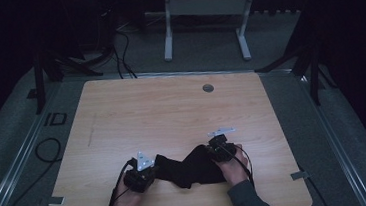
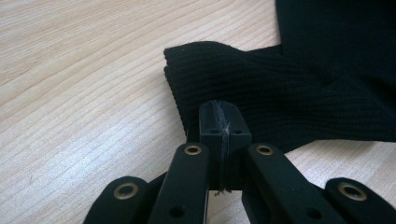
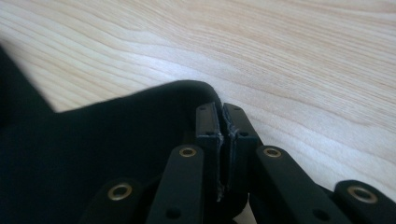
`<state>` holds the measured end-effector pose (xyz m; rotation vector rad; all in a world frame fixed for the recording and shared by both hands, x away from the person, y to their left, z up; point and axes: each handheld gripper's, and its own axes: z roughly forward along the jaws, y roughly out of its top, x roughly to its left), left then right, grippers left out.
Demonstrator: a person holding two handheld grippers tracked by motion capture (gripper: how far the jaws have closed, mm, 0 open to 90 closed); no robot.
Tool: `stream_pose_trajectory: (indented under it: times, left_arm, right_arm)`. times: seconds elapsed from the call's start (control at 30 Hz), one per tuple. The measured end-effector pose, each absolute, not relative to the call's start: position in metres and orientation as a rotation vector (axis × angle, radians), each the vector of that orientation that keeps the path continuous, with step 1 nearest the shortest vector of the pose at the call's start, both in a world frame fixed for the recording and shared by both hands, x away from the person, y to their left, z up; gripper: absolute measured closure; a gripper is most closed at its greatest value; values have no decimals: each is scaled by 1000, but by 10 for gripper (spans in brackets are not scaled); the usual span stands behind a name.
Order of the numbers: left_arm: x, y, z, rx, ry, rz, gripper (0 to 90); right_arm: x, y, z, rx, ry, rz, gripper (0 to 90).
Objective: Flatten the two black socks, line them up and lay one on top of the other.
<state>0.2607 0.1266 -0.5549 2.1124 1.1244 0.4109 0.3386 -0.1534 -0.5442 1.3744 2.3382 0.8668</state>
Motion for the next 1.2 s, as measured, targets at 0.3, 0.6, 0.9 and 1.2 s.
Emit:
stream_pose_trajectory:
  times: [0.3,0.6,0.9,1.2]
  left_arm:
    - [261,127,-555,2110,1127,406,900]
    - [261,127,-555,2111,1126,406,900]
    - [260,127,-555,2113,1123,406,900]
    - [260,127,-555,2117,1119,410,900]
  right_arm:
    - [306,-164,-507,1325,2281,985,856]
    - [281,-180,-486,1330,2221,1018,856]
    - [270,-197,-484,1377,2195,1022,853]
    - [270,-208,-515,1450,2227,948,847]
